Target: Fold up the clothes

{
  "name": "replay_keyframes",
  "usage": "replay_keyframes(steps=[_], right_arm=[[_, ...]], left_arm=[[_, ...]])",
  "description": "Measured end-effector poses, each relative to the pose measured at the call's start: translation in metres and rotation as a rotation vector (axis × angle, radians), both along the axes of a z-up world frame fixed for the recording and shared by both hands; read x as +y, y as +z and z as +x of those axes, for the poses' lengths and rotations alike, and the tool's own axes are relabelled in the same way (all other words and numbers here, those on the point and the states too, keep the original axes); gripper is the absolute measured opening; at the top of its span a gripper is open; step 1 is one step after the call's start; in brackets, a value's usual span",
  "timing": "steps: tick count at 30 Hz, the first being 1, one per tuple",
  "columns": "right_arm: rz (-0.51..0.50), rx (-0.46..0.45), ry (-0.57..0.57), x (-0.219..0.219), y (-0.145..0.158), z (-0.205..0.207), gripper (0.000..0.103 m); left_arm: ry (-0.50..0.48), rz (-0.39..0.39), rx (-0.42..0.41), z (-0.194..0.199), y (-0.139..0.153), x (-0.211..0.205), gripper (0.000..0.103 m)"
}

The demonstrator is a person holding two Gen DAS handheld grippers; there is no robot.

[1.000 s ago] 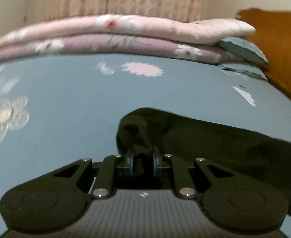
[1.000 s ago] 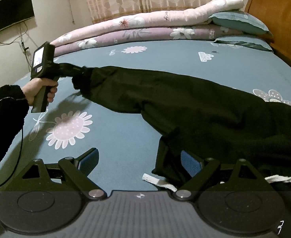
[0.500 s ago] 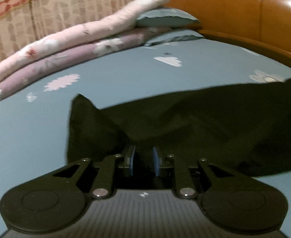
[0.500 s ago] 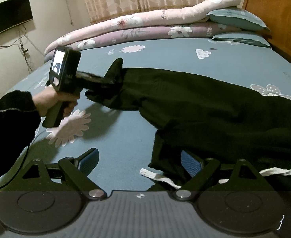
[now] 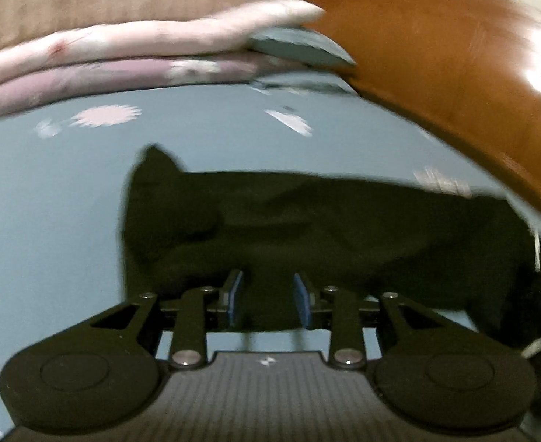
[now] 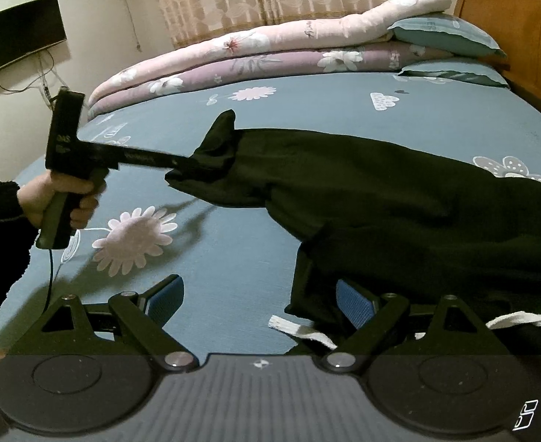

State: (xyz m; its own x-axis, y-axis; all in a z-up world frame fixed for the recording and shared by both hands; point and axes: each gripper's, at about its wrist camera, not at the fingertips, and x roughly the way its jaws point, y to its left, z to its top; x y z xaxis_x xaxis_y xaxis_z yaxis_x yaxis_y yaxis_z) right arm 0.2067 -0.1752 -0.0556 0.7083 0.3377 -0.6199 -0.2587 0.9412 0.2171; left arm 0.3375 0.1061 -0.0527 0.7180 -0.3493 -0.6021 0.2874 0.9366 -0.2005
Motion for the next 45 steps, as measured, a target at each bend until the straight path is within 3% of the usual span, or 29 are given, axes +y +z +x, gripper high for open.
replay_keyframes(steps=[6, 13, 19, 22, 28, 35, 39, 41, 45], right_arm=[[-0.002, 0.007, -0.008, -0.001, -0.002, 0.001, 0.093], [-0.007, 0.024, -0.006, 0.001, -0.007, 0.006, 0.093], [-0.01, 0.032, -0.012, -0.002, -0.011, 0.007, 0.093], [-0.003, 0.041, -0.021, -0.003, -0.014, 0.009, 0.093], [-0.013, 0.043, -0.009, 0.0, -0.016, 0.008, 0.093], [-0.013, 0.049, -0.006, -0.001, -0.017, 0.008, 0.093], [-0.01, 0.05, -0.006, -0.003, -0.018, 0.008, 0.093], [-0.008, 0.051, -0.006, -0.004, -0.018, 0.008, 0.093], [-0.003, 0.05, -0.006, -0.004, -0.019, 0.009, 0.093]], left_arm=[[0.246, -0.244, 0.092, 0.025, -0.017, 0.058, 0.029], [0.264, -0.443, 0.091, 0.043, -0.038, 0.062, 0.029], [0.318, -0.459, 0.17, 0.052, -0.066, 0.064, 0.031], [0.308, -0.424, 0.151, 0.056, -0.066, 0.057, 0.034], [0.279, -0.243, 0.084, 0.072, -0.052, 0.023, 0.043], [0.175, -0.113, -0.017, 0.068, -0.041, -0.022, 0.045], [0.094, -0.035, -0.062, 0.06, -0.037, -0.04, 0.054], [0.088, -0.03, -0.06, 0.055, -0.035, -0.039, 0.054], [0.138, -0.096, -0.034, 0.041, -0.032, -0.021, 0.055]])
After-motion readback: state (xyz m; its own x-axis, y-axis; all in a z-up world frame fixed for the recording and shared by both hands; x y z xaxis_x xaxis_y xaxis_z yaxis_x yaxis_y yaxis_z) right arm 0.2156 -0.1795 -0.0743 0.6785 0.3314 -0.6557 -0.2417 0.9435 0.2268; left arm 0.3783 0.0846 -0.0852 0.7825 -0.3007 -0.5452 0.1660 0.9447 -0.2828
